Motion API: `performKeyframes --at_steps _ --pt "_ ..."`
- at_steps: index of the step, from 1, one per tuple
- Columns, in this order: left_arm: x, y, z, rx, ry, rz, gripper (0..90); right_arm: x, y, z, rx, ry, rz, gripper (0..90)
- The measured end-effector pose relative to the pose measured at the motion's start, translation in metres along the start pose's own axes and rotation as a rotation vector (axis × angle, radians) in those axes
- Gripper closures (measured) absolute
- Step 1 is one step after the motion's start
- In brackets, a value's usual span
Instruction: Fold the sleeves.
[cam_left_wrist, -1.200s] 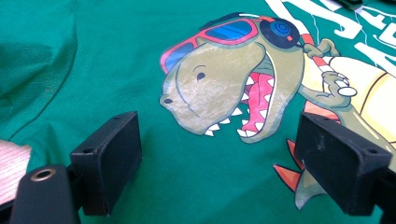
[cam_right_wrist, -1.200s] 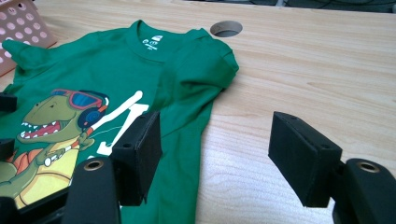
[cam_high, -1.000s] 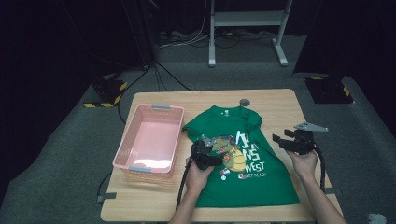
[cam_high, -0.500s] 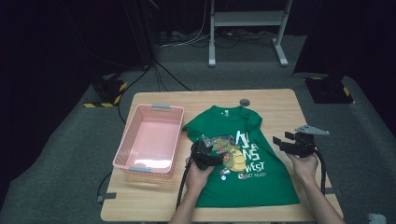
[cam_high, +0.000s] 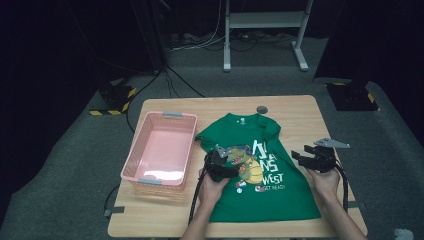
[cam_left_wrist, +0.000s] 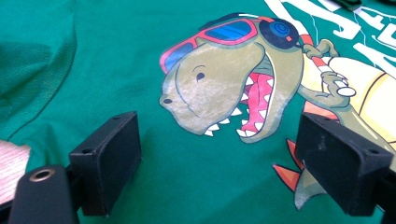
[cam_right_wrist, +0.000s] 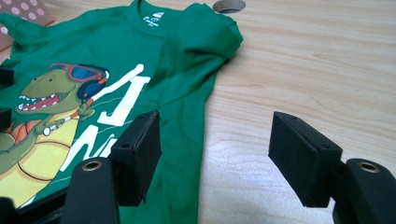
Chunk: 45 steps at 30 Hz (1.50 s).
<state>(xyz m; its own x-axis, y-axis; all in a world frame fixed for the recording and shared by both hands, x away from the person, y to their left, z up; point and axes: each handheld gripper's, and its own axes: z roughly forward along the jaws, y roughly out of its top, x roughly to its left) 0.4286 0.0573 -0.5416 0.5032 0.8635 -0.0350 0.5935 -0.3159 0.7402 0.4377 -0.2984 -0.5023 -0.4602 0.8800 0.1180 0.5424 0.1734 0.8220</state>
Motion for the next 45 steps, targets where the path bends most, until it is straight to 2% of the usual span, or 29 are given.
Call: performKeyframes --at_steps 12,16,27,29,31,32,33,36,40,45 --pt "0.0 0.0 0.0 -0.002 0.001 -0.005 15.3 0.003 -0.013 0.006 0.04 -0.008 -0.007 33.5" --pt "-0.003 0.001 0.001 0.01 0.02 0.027 15.1 0.006 -0.018 0.009 0.069 -0.026 -0.034 33.0" --pt "-0.003 0.001 0.001 0.011 0.019 0.024 14.8 0.017 -0.03 0.017 0.125 -0.064 -0.105 32.7" --pt "-0.002 0.002 0.002 0.017 0.007 0.027 12.8 0.017 -0.034 0.018 0.141 -0.073 -0.125 32.1" --pt "-0.001 0.003 0.003 0.026 0.001 0.028 9.3 0.015 -0.036 0.017 0.129 -0.06 -0.107 31.3" --pt "-0.001 0.003 0.003 0.025 0.0 0.025 9.1 0.015 -0.038 0.017 0.123 -0.06 -0.102 30.7" --pt "0.001 0.004 0.002 0.027 -0.008 0.005 9.1 0.015 -0.038 0.016 0.122 -0.062 -0.101 30.1" --pt "0.007 0.01 0.001 0.058 -0.018 -0.033 8.6 0.015 -0.038 0.017 0.125 -0.071 -0.096 27.2" --pt "0.013 0.017 -0.003 0.049 0.002 -0.052 6.5 0.015 -0.038 0.017 0.127 -0.076 -0.093 25.7" --pt "0.021 0.028 -0.012 0.017 0.052 -0.082 7.1 0.015 -0.038 0.017 0.127 -0.085 -0.092 25.1"
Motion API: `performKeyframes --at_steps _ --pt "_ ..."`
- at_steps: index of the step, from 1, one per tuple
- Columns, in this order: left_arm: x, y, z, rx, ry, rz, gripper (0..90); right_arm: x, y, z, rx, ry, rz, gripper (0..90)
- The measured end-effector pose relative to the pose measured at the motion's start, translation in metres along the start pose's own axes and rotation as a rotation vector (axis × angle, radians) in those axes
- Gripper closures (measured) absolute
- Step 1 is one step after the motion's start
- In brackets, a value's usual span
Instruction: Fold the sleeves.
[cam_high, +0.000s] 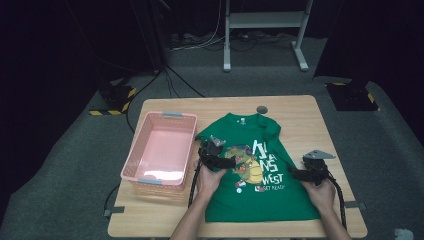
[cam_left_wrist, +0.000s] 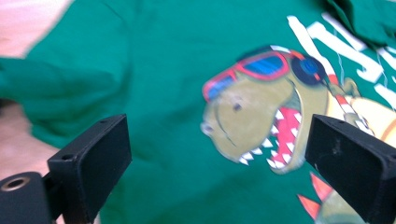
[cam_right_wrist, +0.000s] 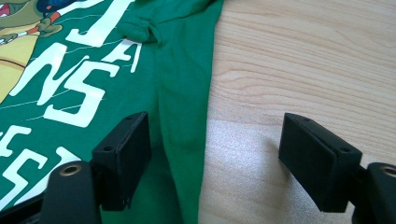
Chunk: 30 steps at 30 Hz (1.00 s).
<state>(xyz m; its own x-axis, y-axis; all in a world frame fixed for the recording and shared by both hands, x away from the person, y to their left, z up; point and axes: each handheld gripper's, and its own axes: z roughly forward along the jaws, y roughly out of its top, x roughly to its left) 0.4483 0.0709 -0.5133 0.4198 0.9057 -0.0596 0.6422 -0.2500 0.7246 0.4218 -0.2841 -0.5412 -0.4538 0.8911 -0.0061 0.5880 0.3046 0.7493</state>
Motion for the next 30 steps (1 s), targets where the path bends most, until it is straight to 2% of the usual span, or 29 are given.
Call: performKeyframes --at_steps 8,12,13,17,19,21,27,30 --pt "0.013 0.018 0.0 0.01 0.077 -0.047 10.9 0.001 0.0 0.0 -0.003 -0.005 -0.009 25.1" --pt "0.018 0.023 0.003 0.02 0.098 -0.06 12.4 0.001 0.0 0.0 -0.005 -0.008 -0.013 25.1" --pt "0.022 0.026 0.007 0.031 0.106 -0.081 12.5 0.002 0.0 0.0 -0.005 -0.009 -0.017 25.0" --pt "0.026 0.029 0.013 0.042 0.119 -0.083 12.5 0.002 0.0 0.0 -0.005 -0.008 -0.014 24.9" --pt "0.028 0.03 0.017 0.058 0.11 -0.091 11.7 0.001 0.0 0.0 -0.004 -0.007 -0.012 24.9" --pt "0.027 0.031 0.019 0.066 0.117 -0.08 10.7 0.001 0.0 0.0 -0.003 -0.006 -0.011 24.8" --pt "0.024 0.033 0.021 0.059 0.1 -0.071 3.5 0.001 0.0 0.0 -0.001 -0.002 -0.008 24.1" --pt "0.024 0.034 0.023 0.062 0.108 -0.063 3.4 0.001 0.0 0.0 0.0 -0.001 -0.009 23.8"
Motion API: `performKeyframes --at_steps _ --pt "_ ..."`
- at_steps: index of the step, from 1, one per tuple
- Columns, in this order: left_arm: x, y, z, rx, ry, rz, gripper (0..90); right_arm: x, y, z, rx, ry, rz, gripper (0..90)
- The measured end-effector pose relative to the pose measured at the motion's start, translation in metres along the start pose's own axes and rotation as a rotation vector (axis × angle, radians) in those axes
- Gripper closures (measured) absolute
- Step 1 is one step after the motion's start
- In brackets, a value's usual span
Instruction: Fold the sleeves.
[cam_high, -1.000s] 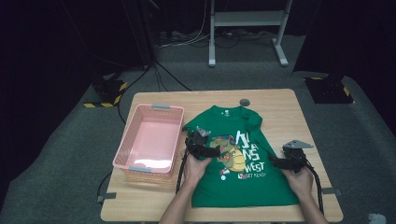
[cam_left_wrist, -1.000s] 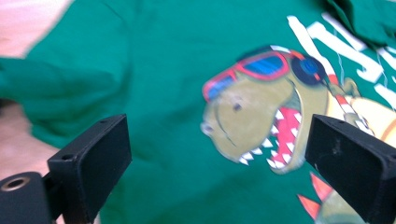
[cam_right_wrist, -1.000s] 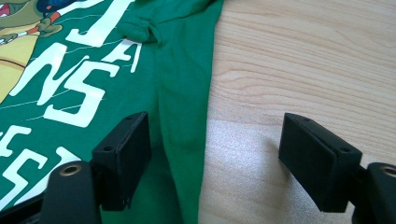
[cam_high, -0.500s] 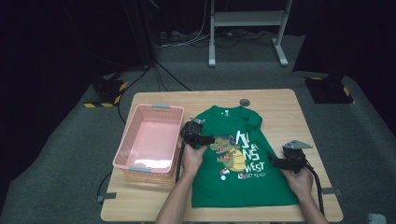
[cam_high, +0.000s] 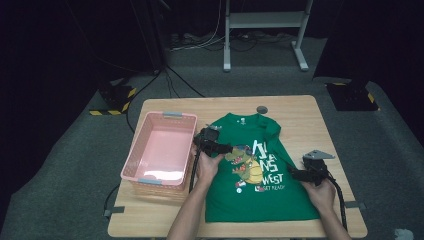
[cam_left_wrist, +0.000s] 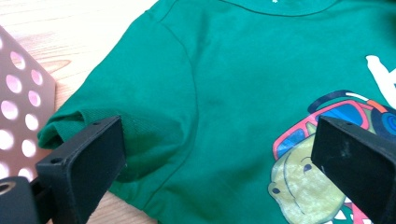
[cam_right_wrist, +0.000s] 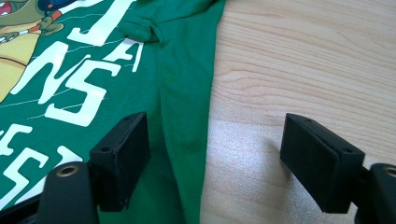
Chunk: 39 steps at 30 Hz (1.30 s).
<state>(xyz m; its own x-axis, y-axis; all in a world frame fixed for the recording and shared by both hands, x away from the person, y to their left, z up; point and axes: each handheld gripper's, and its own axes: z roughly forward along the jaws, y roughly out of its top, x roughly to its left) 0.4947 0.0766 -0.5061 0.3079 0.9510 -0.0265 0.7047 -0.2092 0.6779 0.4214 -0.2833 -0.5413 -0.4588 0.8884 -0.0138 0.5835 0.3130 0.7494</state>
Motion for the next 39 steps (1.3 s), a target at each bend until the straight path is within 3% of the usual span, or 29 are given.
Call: performKeyframes --at_steps 3,8,13,18,31,39 --pt "0.002 0.002 0.0 -0.026 0.012 0.007 12.6 0.0 0.0 0.0 0.001 0.001 0.002 23.5" --pt "0.007 0.006 0.007 -0.018 0.037 -0.036 24.2 0.001 0.0 0.0 0.0 0.002 -0.004 23.5" --pt "0.011 0.01 0.013 0.0 0.062 -0.052 33.1 0.001 0.0 0.0 0.0 0.001 -0.003 23.3" --pt "0.016 0.011 0.02 0.019 0.077 -0.076 41.3 0.001 0.0 0.0 0.0 0.001 -0.003 23.3" --pt "0.026 0.009 0.027 0.01 0.098 -0.127 55.0 0.001 0.0 0.0 0.001 0.001 0.001 23.4" --pt "0.027 0.007 0.03 0.018 0.116 -0.096 63.2 0.0 0.0 0.0 0.002 0.004 0.004 23.5"
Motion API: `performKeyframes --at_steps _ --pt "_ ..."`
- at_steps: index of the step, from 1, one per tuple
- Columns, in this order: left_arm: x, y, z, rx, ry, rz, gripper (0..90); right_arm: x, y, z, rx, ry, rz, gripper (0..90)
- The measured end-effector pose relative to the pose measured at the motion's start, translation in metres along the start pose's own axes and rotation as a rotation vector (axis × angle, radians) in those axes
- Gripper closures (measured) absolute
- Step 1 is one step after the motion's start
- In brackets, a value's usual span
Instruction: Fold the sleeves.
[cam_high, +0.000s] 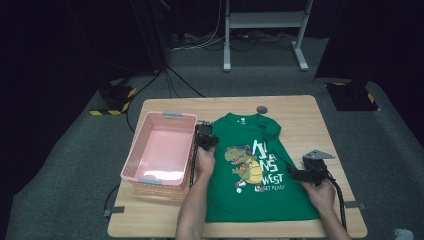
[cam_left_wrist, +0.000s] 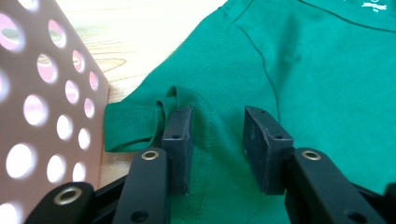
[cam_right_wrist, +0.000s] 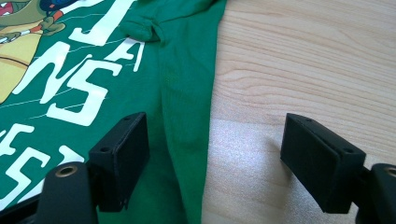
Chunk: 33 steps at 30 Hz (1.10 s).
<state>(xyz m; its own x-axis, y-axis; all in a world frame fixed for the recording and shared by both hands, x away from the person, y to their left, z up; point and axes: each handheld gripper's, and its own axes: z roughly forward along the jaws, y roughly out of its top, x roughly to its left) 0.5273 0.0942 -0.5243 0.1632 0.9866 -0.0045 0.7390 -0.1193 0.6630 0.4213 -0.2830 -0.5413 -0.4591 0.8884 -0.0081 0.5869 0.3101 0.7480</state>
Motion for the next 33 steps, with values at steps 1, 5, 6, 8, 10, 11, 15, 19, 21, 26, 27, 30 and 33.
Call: performKeyframes --at_steps 1,5,6,8,10,11,15,19,21,26,27,30,33 --pt "-0.001 0.0 0.0 0.0 0.006 0.019 63.6 0.0 0.0 0.0 0.0 0.0 0.0 23.5" --pt "-0.001 0.0 0.0 0.0 0.009 0.033 67.8 0.0 0.0 0.0 0.0 0.0 0.0 23.5" --pt "-0.001 0.0 0.0 0.001 0.007 0.036 69.7 0.0 0.0 0.0 0.0 0.0 0.001 23.5" --pt "-0.002 0.0 0.0 0.0 0.003 0.043 73.7 0.0 0.0 0.0 0.0 0.0 0.001 23.5" --pt "-0.004 -0.002 -0.001 -0.014 0.001 0.056 79.2 0.0 0.0 0.0 0.0 0.0 0.001 23.5" --pt "-0.005 -0.004 0.0 -0.027 -0.001 0.069 81.8 0.0 0.0 0.0 0.0 0.0 0.001 23.5" --pt "-0.005 -0.003 0.0 -0.025 -0.024 0.066 84.7 0.0 0.0 0.0 0.0 0.001 0.002 23.3" --pt "-0.002 -0.003 -0.002 -0.031 -0.046 0.038 84.9 0.0 0.0 0.0 0.001 0.002 0.001 23.3" --pt "-0.003 -0.003 -0.003 -0.037 -0.05 0.042 84.9 0.0 0.0 0.0 0.001 0.002 0.0 23.3" --pt "-0.007 0.0 -0.01 -0.065 -0.057 0.069 85.0 0.0 0.0 0.0 0.001 0.003 0.0 23.3" --pt "-0.007 0.001 -0.012 -0.073 -0.058 0.074 85.1 0.0 0.0 0.0 0.001 0.004 -0.001 23.3" --pt "-0.009 0.004 -0.017 -0.09 -0.062 0.087 85.1 0.0 0.0 0.0 0.001 0.006 -0.002 23.3" --pt "-0.01 0.007 -0.02 -0.1 -0.062 0.094 85.1 0.0 0.0 0.0 0.002 0.007 -0.002 23.3"
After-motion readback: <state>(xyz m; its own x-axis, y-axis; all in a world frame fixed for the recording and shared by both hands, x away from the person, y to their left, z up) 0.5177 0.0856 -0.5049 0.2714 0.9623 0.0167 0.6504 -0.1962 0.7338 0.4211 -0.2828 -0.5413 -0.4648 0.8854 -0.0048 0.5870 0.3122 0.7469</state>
